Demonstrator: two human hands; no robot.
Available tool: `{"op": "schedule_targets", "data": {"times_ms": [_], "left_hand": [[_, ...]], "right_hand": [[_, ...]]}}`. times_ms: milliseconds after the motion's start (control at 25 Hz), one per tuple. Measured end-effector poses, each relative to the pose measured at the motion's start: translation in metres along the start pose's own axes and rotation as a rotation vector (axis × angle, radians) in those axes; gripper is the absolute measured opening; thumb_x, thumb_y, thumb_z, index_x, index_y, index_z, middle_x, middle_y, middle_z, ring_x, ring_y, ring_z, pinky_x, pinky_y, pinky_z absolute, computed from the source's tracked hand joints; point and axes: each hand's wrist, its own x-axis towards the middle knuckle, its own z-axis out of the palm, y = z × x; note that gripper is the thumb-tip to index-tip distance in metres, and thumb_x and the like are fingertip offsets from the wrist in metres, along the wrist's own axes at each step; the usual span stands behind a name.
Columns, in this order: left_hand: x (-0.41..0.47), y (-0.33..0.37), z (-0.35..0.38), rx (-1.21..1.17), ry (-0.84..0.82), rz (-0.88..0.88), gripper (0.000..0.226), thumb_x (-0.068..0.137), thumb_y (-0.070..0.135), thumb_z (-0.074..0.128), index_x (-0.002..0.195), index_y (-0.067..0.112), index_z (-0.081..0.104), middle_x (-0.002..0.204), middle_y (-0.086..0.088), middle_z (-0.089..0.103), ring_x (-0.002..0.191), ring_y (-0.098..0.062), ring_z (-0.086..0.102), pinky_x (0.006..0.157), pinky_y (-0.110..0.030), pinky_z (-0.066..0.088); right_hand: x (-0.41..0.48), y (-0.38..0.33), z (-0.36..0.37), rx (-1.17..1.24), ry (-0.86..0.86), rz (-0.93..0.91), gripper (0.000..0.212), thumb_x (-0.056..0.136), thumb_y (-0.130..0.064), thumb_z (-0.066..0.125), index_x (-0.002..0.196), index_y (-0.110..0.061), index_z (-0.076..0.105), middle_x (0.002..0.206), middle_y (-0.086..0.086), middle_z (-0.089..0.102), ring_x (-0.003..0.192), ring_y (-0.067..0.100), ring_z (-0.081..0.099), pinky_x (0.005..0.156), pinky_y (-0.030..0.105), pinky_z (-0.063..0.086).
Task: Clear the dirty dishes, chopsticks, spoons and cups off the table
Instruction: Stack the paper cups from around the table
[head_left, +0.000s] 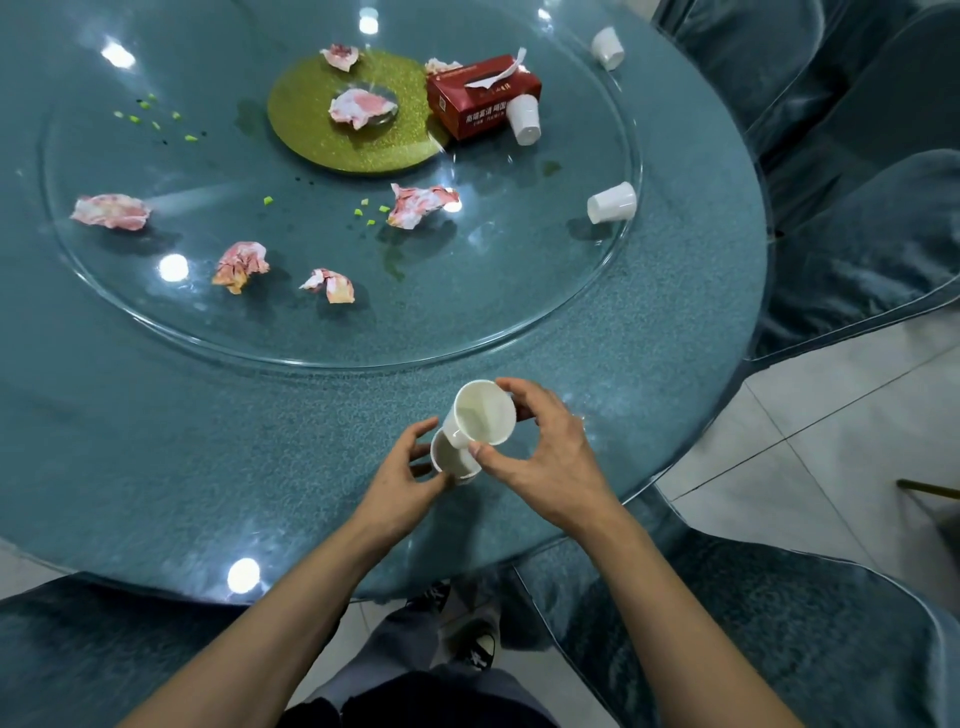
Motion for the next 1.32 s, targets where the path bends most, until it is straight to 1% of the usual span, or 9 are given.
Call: {"op": "schedule_targets", "data": {"times_ms": [160, 280, 440, 560, 680, 760, 840, 1160, 1320], "left_hand": [[-0.002, 0.006, 0.002, -0.18, 0.035, -0.103, 0.039, 0.102, 0.015, 0.052, 0.139, 0.027, 0.052, 0.122, -0.008, 0.07, 0.111, -0.021, 0.067, 0.092, -0.035, 0.055], [-0.002, 0.012, 0.002, -0.243, 0.054, -0.138, 0.036, 0.107, 0.014, 0.034, 0.133, 0.024, 0.056, 0.113, -0.008, 0.071, 0.104, -0.02, 0.066, 0.085, -0.032, 0.053], [-0.003, 0.013, 0.0, -0.253, 0.048, -0.131, 0.032, 0.11, 0.022, 0.035, 0.134, 0.021, 0.056, 0.116, -0.007, 0.068, 0.106, -0.02, 0.064, 0.089, -0.032, 0.052], [-0.003, 0.013, -0.003, -0.243, 0.016, -0.118, 0.032, 0.11, 0.022, 0.039, 0.136, 0.025, 0.055, 0.119, -0.004, 0.068, 0.109, -0.019, 0.064, 0.089, -0.03, 0.053], [-0.004, 0.013, -0.005, -0.226, -0.025, -0.097, 0.033, 0.109, 0.022, 0.042, 0.138, 0.029, 0.056, 0.125, -0.002, 0.067, 0.114, -0.016, 0.064, 0.088, -0.027, 0.052], [-0.004, 0.013, -0.005, -0.193, -0.043, -0.077, 0.032, 0.108, 0.021, 0.045, 0.136, 0.031, 0.058, 0.123, 0.005, 0.069, 0.113, -0.012, 0.065, 0.086, -0.023, 0.053], [-0.003, 0.015, -0.004, -0.167, -0.043, -0.059, 0.031, 0.107, 0.02, 0.048, 0.134, 0.032, 0.06, 0.112, 0.011, 0.073, 0.108, -0.01, 0.067, 0.083, -0.02, 0.053], [-0.001, 0.032, 0.016, -0.12, -0.147, 0.022, 0.029, 0.107, 0.016, 0.048, 0.127, 0.027, 0.066, 0.117, 0.011, 0.072, 0.108, -0.005, 0.065, 0.083, -0.013, 0.051], [-0.008, 0.043, 0.033, -0.105, -0.2, 0.039, 0.029, 0.107, 0.016, 0.047, 0.12, 0.031, 0.067, 0.111, 0.013, 0.074, 0.103, -0.004, 0.067, 0.083, -0.015, 0.052]], "right_hand": [[-0.003, 0.004, 0.01, -0.126, -0.109, 0.014, 0.07, 0.07, -0.061, 0.073, 0.132, -0.046, 0.045, 0.121, -0.02, 0.054, 0.115, 0.002, 0.054, 0.107, 0.045, 0.041], [-0.006, 0.009, 0.015, -0.177, -0.16, 0.049, 0.074, 0.074, -0.059, 0.076, 0.138, -0.046, 0.043, 0.122, -0.018, 0.051, 0.118, 0.004, 0.052, 0.111, 0.041, 0.038], [-0.006, 0.019, 0.031, 0.059, -0.096, 0.216, 0.065, 0.083, -0.058, 0.069, 0.141, -0.039, 0.047, 0.127, -0.011, 0.056, 0.118, 0.004, 0.055, 0.107, 0.036, 0.046], [-0.005, 0.029, 0.045, 0.244, -0.103, 0.447, 0.054, 0.097, -0.053, 0.058, 0.146, -0.031, 0.048, 0.143, -0.001, 0.055, 0.131, 0.013, 0.052, 0.116, 0.039, 0.039], [-0.008, 0.033, 0.06, 0.45, -0.114, 0.586, 0.063, 0.085, -0.071, 0.052, 0.138, -0.037, 0.055, 0.146, -0.007, 0.055, 0.134, 0.013, 0.051, 0.119, 0.043, 0.036], [-0.008, 0.036, 0.068, 0.516, -0.062, 0.601, 0.046, 0.083, -0.069, 0.05, 0.118, -0.043, 0.063, 0.135, -0.008, 0.063, 0.128, 0.012, 0.057, 0.116, 0.045, 0.039], [-0.008, 0.036, 0.072, 0.528, -0.007, 0.566, 0.023, 0.097, -0.056, 0.047, 0.104, -0.045, 0.065, 0.124, -0.009, 0.068, 0.122, 0.014, 0.062, 0.113, 0.048, 0.043], [-0.02, 0.033, 0.055, 0.532, 0.153, 0.547, 0.038, 0.087, -0.069, 0.043, 0.101, -0.047, 0.069, 0.115, -0.007, 0.073, 0.113, 0.013, 0.067, 0.105, 0.046, 0.049], [-0.033, 0.035, 0.034, 0.576, 0.187, 0.578, 0.029, 0.106, -0.046, 0.041, 0.11, -0.034, 0.067, 0.112, -0.003, 0.073, 0.108, 0.013, 0.069, 0.092, 0.034, 0.052]]}}
